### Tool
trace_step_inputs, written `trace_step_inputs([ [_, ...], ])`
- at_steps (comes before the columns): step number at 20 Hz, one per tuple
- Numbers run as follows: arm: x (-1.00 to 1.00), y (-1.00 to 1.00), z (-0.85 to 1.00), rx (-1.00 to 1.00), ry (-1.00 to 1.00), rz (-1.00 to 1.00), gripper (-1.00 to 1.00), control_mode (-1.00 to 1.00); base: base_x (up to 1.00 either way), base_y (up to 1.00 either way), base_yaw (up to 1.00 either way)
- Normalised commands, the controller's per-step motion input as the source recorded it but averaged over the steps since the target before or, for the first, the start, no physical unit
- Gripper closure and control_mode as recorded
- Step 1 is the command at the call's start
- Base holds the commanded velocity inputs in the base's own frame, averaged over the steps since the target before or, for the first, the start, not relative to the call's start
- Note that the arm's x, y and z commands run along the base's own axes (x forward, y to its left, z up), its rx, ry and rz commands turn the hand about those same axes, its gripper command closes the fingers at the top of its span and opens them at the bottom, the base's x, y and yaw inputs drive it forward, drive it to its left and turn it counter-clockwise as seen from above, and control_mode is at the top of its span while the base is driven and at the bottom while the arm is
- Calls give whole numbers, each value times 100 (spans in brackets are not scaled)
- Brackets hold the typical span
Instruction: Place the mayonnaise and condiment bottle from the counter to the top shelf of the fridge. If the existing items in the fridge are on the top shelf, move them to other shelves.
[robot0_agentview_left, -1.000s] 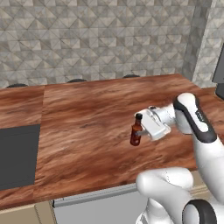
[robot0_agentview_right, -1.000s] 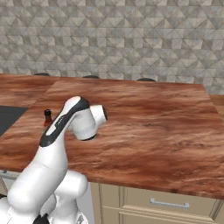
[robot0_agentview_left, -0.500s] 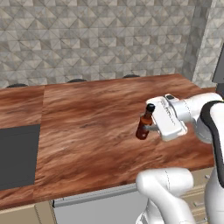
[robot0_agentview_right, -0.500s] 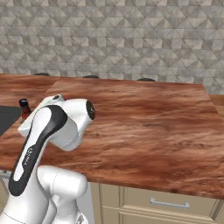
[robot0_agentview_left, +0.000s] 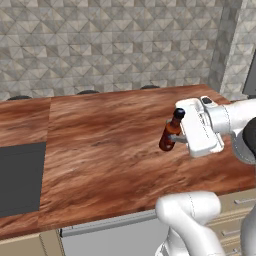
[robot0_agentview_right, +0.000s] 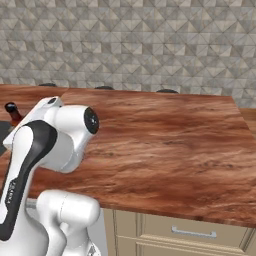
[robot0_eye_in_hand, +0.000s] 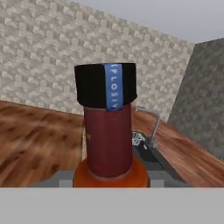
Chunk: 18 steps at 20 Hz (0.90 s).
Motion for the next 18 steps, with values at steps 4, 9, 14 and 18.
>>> trace_step_inputs([
  [4,0,0,0,0,0,0,100,100,-89,-94,-6],
  [9,0,0,0,0,0,0,100,100,-51,-100,-14],
  [14,0,0,0,0,0,0,100,100,-5,-100,-13],
  [18,0,0,0,0,0,0,100,100,0,-100,-12],
])
